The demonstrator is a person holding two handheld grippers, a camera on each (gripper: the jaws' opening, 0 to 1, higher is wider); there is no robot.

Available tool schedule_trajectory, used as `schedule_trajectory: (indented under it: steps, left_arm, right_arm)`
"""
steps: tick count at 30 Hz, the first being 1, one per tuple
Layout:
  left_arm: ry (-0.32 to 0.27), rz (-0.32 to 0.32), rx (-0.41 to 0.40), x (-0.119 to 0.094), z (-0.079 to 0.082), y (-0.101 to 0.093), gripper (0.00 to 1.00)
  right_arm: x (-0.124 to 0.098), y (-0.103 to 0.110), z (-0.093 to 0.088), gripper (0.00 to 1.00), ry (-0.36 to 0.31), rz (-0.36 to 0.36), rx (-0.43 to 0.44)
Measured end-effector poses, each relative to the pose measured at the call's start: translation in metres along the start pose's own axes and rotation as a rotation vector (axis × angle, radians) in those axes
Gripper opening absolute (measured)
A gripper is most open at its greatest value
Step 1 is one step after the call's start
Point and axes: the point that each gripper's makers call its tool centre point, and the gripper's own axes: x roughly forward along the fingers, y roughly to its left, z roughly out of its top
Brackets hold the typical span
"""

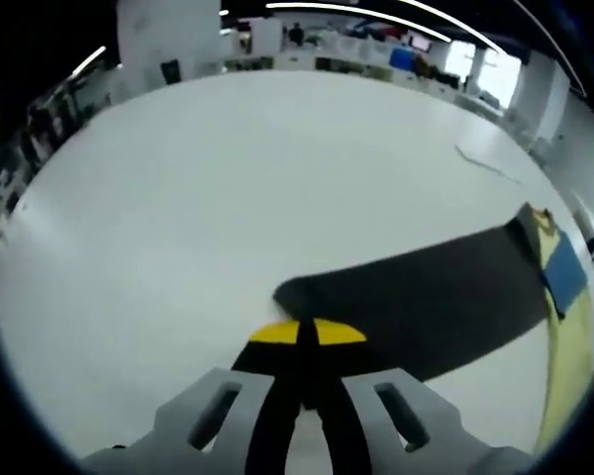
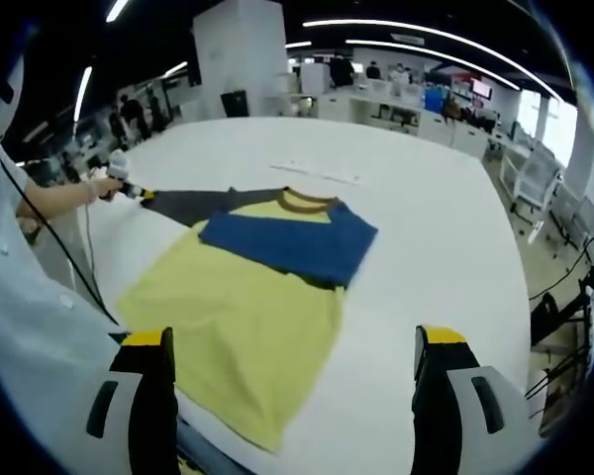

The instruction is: Fold the garment on the visible template until the final outline fits inside the template.

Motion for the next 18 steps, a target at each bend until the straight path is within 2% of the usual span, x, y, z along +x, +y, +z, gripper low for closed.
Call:
schedule_trajectory:
  steps: [5,11,18]
  left_arm:
    - [-0.009,0.006,-0.028,-0.0006,0.0,0.0016,0.0]
    - [0.011,0.016,0.003,-0.001,0.0,0.0005,0.0]
    - [0.023,0.029,-0.041,-0.0011,0.0,0.0012,0.0]
  right_arm:
    - [-0.0002,0.0,-0.0019,1.0,-0.003,0.001,0.005]
    - [-0.0003,-0.001,-0.003,1.0,-0.01,0.002,0.013]
    - [0.0004,-0.0024,-0.0054,1.0,-0.009,0.002,0.022]
